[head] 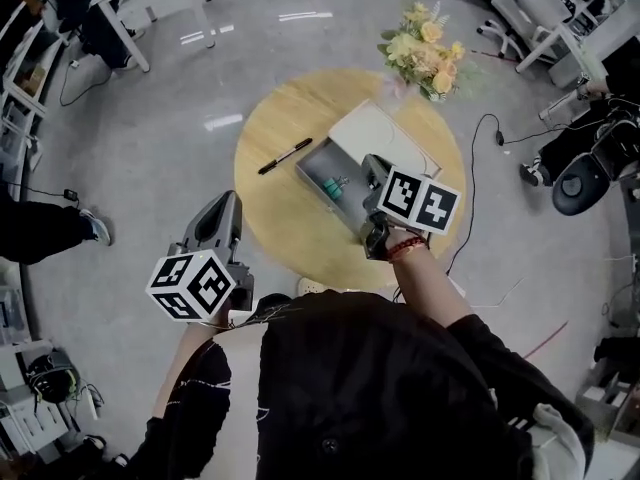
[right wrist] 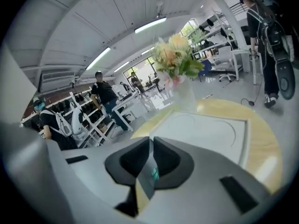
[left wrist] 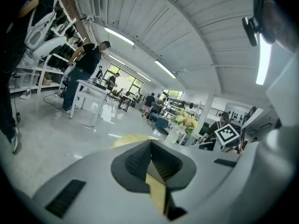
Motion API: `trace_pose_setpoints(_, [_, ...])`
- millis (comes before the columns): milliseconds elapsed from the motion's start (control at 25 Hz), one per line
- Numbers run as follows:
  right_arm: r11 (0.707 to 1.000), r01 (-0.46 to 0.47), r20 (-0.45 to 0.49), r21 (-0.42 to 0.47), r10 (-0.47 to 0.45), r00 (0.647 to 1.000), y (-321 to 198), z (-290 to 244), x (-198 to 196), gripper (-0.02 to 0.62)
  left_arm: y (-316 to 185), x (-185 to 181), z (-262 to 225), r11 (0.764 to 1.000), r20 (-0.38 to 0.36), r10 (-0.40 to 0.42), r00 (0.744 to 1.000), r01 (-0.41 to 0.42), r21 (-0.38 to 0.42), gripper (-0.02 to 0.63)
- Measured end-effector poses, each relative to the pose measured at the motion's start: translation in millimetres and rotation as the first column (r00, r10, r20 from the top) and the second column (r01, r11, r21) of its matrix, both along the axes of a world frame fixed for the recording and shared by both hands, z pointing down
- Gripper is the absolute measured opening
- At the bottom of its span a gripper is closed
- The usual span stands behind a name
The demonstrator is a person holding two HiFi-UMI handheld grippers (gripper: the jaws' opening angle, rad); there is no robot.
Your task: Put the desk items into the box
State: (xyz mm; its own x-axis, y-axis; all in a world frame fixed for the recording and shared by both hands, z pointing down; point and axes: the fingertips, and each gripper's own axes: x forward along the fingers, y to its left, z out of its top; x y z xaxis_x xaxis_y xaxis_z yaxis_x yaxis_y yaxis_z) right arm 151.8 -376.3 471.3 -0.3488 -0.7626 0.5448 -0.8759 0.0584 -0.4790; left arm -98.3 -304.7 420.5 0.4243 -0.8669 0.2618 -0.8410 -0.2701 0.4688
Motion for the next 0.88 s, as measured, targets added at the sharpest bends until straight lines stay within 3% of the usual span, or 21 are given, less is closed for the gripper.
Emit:
trace_pose_setpoints(240, [0.984, -0.024, 0.017, 0.177, 0.022, 1.000, 12, -67, -10, 0.006, 6, -5, -17, 0.999, -0.014, 0.026, 1.000, -0.025, 0.031, 0.009])
trace_pose_setpoints(520, [0.925, -0.047, 0.034, 0.377, 0.037, 0.999, 39, -140, -27, 0.005, 21, -6, -51, 0.993, -0.003, 0.087, 0.996, -0.086, 0.079, 0.009])
trace_pose_setpoints(680, [0.902, -0.049, 0.018, 0.430, 0.046, 0.999, 55, -159, -37, 0.005, 29, -13, -64, 0.989, 0.019, 0.100, 0.995, -0.101, 0.110, 0.009])
trace_pose_setpoints(880, [0.903, -0.059, 0.003, 0.426, 0.064, 0.998, 77, -156, -42, 0.005, 42, -16, -68, 0.985, 0.026, 0.117, 0.993, -0.119, 0.128, 0.009])
